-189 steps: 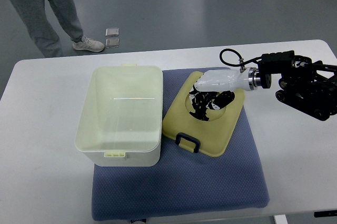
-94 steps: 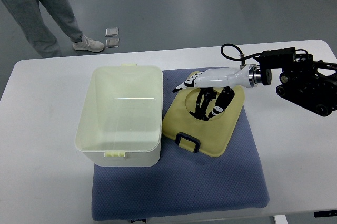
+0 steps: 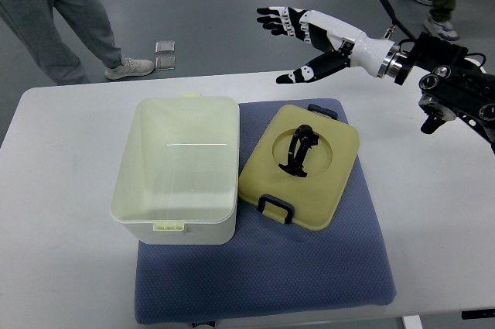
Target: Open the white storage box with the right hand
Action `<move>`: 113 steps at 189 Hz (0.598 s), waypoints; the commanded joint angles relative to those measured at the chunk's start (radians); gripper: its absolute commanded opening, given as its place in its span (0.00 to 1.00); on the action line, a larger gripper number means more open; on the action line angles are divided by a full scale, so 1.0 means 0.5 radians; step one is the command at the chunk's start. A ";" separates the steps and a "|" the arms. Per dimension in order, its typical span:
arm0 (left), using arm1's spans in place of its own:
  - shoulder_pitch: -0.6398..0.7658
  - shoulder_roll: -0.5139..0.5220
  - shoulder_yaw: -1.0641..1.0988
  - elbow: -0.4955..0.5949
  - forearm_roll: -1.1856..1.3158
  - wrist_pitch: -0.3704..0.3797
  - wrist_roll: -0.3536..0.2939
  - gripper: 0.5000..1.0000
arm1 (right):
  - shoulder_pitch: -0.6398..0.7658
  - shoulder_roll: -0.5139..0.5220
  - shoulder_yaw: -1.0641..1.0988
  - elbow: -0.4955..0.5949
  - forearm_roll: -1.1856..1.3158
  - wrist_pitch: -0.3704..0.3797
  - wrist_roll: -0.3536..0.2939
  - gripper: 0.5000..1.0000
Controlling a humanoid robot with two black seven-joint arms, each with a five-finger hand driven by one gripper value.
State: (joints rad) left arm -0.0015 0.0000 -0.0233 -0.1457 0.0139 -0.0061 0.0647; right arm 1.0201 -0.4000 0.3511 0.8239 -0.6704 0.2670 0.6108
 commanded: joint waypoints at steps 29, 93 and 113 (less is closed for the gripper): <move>0.000 0.000 -0.002 0.000 0.003 0.000 0.003 1.00 | -0.159 0.091 0.019 -0.295 0.905 -0.083 0.000 0.85; 0.000 0.000 0.001 0.000 0.000 0.000 0.000 1.00 | -0.270 0.134 0.013 -0.393 1.525 -0.221 -0.206 0.85; 0.000 0.000 0.001 0.000 0.000 0.000 0.003 1.00 | -0.328 0.137 0.013 -0.393 1.543 -0.227 -0.206 0.85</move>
State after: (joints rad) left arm -0.0015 0.0000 -0.0237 -0.1457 0.0140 -0.0061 0.0649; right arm 0.8816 -0.3329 0.3577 0.6276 0.0864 0.1558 0.5093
